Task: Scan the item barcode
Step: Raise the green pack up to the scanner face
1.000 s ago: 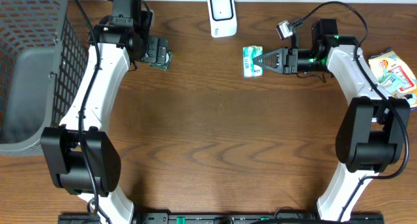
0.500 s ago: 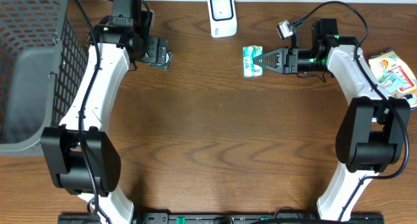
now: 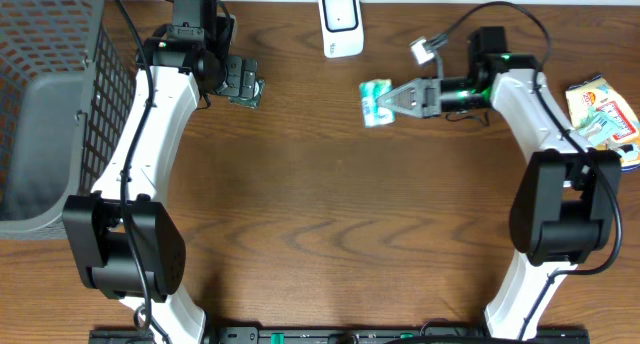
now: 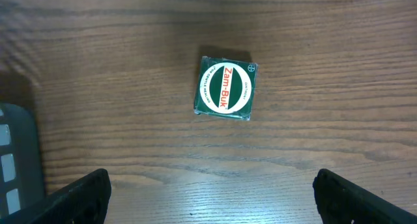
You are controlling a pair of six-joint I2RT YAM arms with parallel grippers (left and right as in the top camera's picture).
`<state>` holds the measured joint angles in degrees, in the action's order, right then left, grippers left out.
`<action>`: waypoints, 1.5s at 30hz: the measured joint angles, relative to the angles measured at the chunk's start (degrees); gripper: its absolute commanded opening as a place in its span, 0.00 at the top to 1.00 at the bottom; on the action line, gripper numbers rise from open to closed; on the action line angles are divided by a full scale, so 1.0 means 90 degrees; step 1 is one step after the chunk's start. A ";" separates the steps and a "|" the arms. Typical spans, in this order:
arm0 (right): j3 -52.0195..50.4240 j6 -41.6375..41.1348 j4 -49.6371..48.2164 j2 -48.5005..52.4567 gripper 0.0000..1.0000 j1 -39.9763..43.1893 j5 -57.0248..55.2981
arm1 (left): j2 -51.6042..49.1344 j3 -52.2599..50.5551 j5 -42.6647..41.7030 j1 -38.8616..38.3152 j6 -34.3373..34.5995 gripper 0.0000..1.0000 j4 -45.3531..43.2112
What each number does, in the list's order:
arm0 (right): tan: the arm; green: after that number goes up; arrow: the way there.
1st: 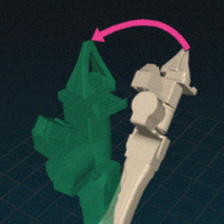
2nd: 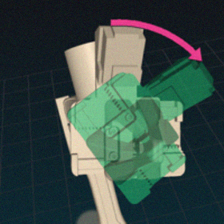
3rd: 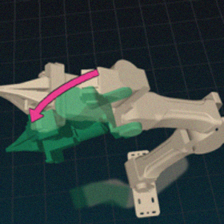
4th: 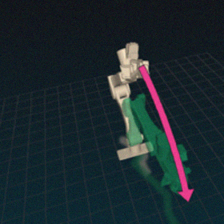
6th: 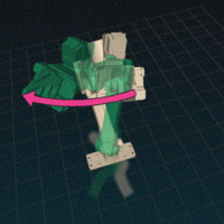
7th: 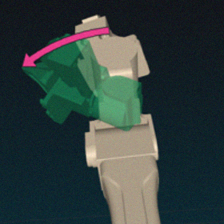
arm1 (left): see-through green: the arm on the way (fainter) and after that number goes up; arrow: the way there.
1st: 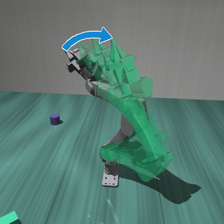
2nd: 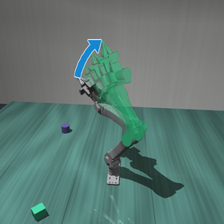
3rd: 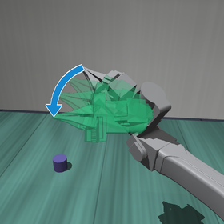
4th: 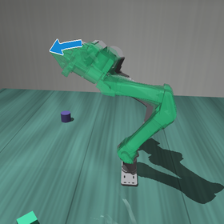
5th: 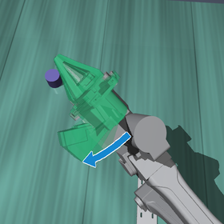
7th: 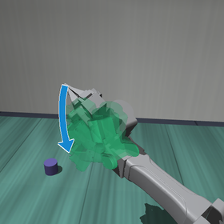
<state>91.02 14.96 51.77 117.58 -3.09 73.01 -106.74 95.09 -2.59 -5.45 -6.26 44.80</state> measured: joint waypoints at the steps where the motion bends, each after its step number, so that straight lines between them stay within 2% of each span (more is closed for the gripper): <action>1: 0.0000 -0.0359 -0.0075 0.0000 0.99 -0.0138 -0.0792 | 0.0000 0.0000 -0.0002 0.0000 0.0000 0.03 0.0000; 2: 0.0000 -0.0464 -0.0087 0.0000 0.99 -0.0180 -0.1044 | 0.0000 0.0000 0.0000 0.0000 -0.0002 0.02 0.0000; 4: 0.0000 -0.1151 -0.0087 0.0000 0.99 -0.0466 -0.2800 | 0.0000 0.0000 -0.0002 0.0000 0.0000 0.02 0.0000; 10: 0.0000 -0.2038 -0.0029 0.0000 0.99 -0.1362 -0.7152 | 0.0000 0.0000 0.0000 0.0000 -0.0002 0.02 0.0002; 16: 0.0000 -0.2110 -0.0449 0.0000 0.99 -0.2108 -1.0304 | 0.0000 0.0000 -0.0002 0.0000 0.0000 0.02 0.0000; 20: 0.0000 -0.1848 -0.0763 0.0012 0.99 -0.2278 -1.1436 | 0.0000 0.0000 0.0000 0.0000 -0.0002 0.03 0.0000; 28: 0.0000 -0.1333 -0.1275 0.0257 0.99 -0.2305 -1.2203 | 0.0000 0.0000 -0.0002 0.0000 -0.0002 0.02 0.0002; 33: 0.0010 -0.1190 -0.2710 0.0478 0.99 -0.2331 -1.2252 | 0.0000 0.0000 -0.0002 0.0000 0.0000 0.02 -0.0002; 36: 0.0109 -0.0760 -0.4046 0.0491 0.99 -0.2489 -1.2199 | 0.0000 0.0000 -0.0002 0.0000 -0.0002 0.02 0.0010; 38: 0.0444 -0.0391 -0.4495 0.0503 0.99 -0.2637 -1.1781 | 0.0000 0.0000 0.0000 0.0000 -0.0002 0.03 0.0002; 45: 0.2331 -0.0024 -0.4544 0.1030 0.99 -0.2603 -1.0812 | 0.0000 0.0000 0.0000 0.0000 -0.0002 0.02 -0.0002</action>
<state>112.01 14.74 10.87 126.85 -26.52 -24.29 -106.74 95.09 -2.59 -5.45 -6.28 44.77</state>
